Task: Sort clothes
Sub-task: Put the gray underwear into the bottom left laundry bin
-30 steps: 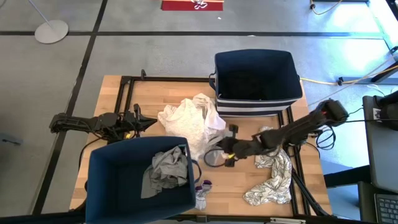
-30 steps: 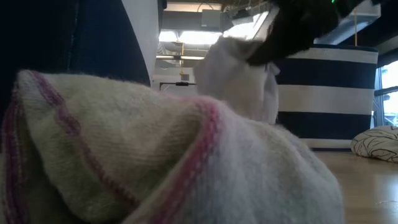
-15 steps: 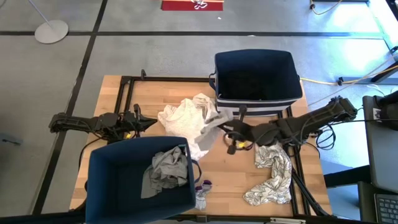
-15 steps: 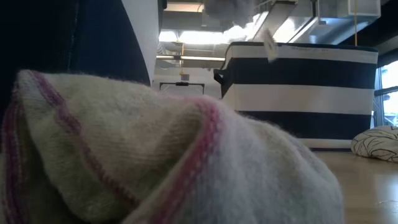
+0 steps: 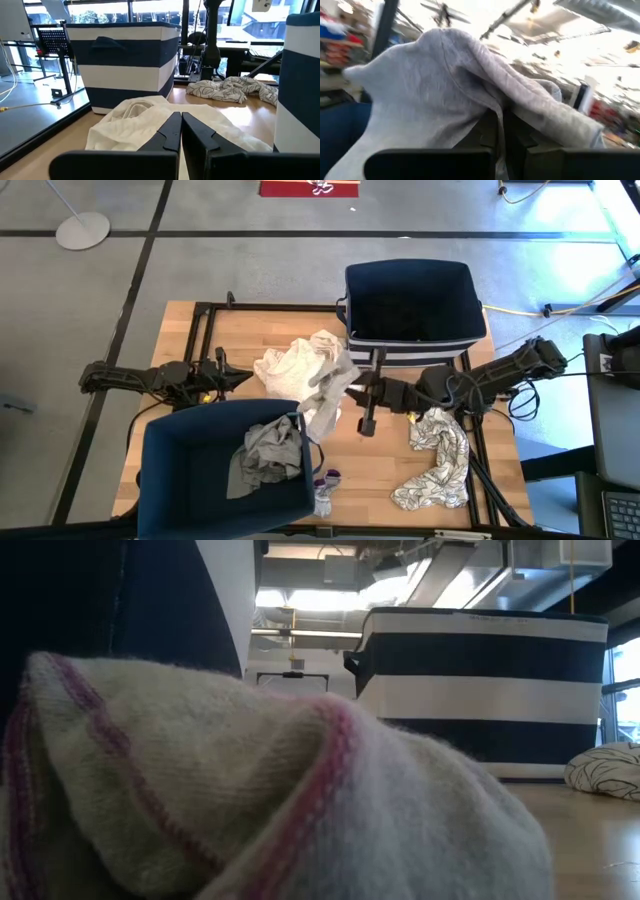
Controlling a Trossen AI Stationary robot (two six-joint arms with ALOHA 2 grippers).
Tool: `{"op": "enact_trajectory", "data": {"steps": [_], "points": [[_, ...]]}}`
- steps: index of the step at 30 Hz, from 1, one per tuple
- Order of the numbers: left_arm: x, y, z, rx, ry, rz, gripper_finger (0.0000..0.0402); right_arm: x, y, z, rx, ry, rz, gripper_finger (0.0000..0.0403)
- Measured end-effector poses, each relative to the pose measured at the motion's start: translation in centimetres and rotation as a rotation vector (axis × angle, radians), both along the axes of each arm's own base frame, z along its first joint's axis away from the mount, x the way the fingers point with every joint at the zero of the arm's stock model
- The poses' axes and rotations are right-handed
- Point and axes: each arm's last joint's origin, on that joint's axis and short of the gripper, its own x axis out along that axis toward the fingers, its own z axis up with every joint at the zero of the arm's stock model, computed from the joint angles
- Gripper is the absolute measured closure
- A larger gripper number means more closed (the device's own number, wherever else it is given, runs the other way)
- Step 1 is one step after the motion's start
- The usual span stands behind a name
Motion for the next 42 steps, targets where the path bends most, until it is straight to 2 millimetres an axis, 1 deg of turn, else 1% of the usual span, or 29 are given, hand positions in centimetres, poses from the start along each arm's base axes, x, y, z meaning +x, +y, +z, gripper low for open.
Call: {"op": "enact_trajectory", "data": {"steps": [4, 7, 12, 15, 19, 21, 23, 26, 30, 34, 36, 38, 40, 42], "points": [[0.0, 0.0, 0.0, 0.001, 0.0, 0.0, 0.0399, 2.0, -0.1, -0.7, 0.016, -0.026, 0.055, 0.0386], [0.0, 0.0, 0.0, 0.001, 0.0, 0.0, 0.0399, 3.8, -0.1, -0.8, 0.019, -0.024, 0.081, 0.0386], [0.0, 0.0, 0.0, 0.001, 0.0, 0.0, 0.0399, 7.1, 0.9, -0.9, 0.013, -0.022, 0.102, 0.0386], [0.0, 0.0, 0.0, 0.003, 0.0, 0.0, 0.0399, 8.6, 1.4, -1.2, 0.008, -0.006, 0.104, 0.0386], [0.0, 0.0, 0.0, 0.015, 0.001, 0.0, 0.0399, 9.9, 1.8, -1.9, -0.018, 0.045, 0.099, 0.0386], [0.0, 0.0, 0.0, 0.014, 0.001, 0.0, 0.0399, 10.5, 1.7, -2.3, -0.03, 0.063, 0.092, 0.0385], [0.0, 0.0, 0.0, 0.014, 0.001, 0.0, 0.0399, 11.0, 1.8, -2.8, -0.044, 0.088, 0.115, 0.038], [0.0, 0.0, 0.0, 0.014, 0.002, 0.0, 0.0399, 11.8, 1.9, -4.0, -0.073, 0.165, 0.16, 0.0351], [0.0, 0.0, 0.0, 0.013, 0.002, 0.0, 0.0399, 12.2, 2.2, -5.4, -0.084, 0.284, 0.183, 0.0282], [0.0, 0.0, 0.0, 0.012, 0.001, 0.0, 0.0399, 12.2, 2.1, -5.9, -0.098, 0.39, 0.145, 0.0213], [0.0, 0.0, 0.0, 0.012, 0.001, 0.0, 0.0399, 11.9, 2.1, -5.8, -0.108, 0.452, 0.107, 0.0186], [0.0, 0.0, 0.0, 0.012, 0.001, 0.0, 0.0399, 11.5, 2.2, -5.0, -0.118, 0.495, 0.085, 0.0164], [0.0, 0.0, 0.0, 0.012, 0.002, 0.0, 0.0399, 11.0, 2.3, -4.1, -0.123, 0.546, 0.047, 0.0149], [0.0, 0.0, 0.0, 0.012, 0.003, 0.0, 0.0399, 10.4, 2.4, -3.8, -0.12, 0.62, 0.01, 0.014]]}}
